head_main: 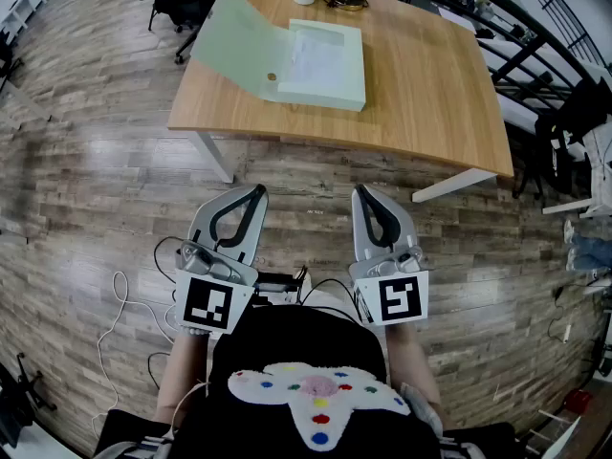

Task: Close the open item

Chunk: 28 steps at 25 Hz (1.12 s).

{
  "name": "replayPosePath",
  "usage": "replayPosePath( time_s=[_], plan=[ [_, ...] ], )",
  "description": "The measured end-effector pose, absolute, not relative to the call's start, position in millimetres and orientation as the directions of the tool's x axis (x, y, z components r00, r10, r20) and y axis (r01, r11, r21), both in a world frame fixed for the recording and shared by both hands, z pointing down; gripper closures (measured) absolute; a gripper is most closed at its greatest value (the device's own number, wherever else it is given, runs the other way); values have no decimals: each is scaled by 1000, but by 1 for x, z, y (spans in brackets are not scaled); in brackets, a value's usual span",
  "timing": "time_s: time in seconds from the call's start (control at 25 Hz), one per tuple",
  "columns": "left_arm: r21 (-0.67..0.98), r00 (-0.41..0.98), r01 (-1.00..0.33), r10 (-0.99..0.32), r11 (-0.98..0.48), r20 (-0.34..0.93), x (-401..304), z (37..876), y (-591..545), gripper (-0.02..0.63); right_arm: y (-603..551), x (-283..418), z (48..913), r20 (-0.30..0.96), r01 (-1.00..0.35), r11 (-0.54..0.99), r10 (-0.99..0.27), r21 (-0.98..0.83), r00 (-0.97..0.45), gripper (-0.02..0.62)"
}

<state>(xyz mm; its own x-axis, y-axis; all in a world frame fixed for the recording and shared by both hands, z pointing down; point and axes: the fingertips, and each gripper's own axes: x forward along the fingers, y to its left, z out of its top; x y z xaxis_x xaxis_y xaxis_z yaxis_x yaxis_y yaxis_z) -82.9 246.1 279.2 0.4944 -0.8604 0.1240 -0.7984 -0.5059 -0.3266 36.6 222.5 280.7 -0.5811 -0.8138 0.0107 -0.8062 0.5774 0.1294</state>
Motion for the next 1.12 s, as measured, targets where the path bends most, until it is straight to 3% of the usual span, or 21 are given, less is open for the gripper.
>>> replayPosePath(
  time_s=[0.6, 1.12],
  plan=[
    [-326, 499, -795, -857, -511, 127, -85, 279, 249, 598, 226, 40, 293, 59, -803, 574, -818, 163, -572, 588],
    [-322, 535, -778, -837, -540, 112, -97, 278, 259, 598, 249, 34, 283, 4, -837, 520, -850, 169, -527, 588]
  ],
)
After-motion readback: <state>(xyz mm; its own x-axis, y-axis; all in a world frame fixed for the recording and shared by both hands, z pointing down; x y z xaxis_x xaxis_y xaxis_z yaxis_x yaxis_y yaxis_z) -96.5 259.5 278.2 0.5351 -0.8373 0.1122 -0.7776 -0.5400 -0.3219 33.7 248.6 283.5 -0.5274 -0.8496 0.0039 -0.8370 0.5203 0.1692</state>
